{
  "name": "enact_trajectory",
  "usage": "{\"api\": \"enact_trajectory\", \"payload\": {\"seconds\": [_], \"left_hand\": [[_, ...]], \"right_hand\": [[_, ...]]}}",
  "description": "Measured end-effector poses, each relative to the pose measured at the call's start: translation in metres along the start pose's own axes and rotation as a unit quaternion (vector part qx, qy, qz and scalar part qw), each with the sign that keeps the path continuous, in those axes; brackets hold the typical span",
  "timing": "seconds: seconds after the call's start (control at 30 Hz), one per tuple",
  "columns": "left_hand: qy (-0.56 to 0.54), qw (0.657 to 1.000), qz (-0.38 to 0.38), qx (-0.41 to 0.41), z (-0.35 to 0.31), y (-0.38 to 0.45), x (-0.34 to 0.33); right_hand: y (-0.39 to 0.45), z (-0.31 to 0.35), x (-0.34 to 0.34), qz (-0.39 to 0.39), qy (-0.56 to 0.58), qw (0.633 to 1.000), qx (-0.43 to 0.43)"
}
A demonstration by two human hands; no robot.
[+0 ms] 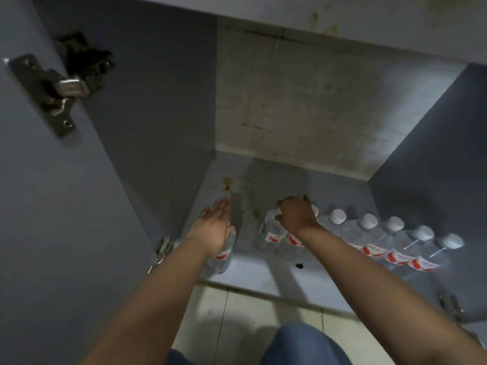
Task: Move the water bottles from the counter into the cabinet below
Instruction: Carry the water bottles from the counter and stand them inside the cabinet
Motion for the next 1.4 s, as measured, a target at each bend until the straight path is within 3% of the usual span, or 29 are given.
{"api": "enact_trajectory", "payload": {"seconds": [0.27, 0.73, 1.13, 1.27, 1.4], "left_hand": [[-0.007, 1.0, 0.001, 0.005, 0.0, 0.0, 0.001], [0.039, 0.999, 0.027, -0.006, -0.005, -0.005, 0.008], [0.037, 0.998, 0.042, -0.024, -0.028, 0.019, 0.026], [0.048, 0.998, 0.028, -0.005, -0.047, 0.042, 0.027], [0.042, 0.999, 0.008, 0.003, -0.061, 0.057, 0.026]], "right_hand": [[0.016, -0.003, 0.008, -0.005, 0.017, 0.999, -0.043], [0.014, -0.003, -0.004, -0.044, 0.042, 0.998, -0.002], [0.002, -0.025, -0.023, -0.136, 0.061, 0.987, 0.058], [0.005, -0.022, -0.026, -0.265, 0.042, 0.958, 0.098], [0.011, -0.025, -0.031, -0.251, 0.068, 0.96, 0.103]]}}
Point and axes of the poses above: each hand's wrist, its own y-axis towards the middle knuckle, its own x-axis out of the back of the hand, z = x × y, the point moved 4 cm from there along y, towards the middle knuckle, and after that the axes turned 2 degrees about x, right-handed, at the moved point
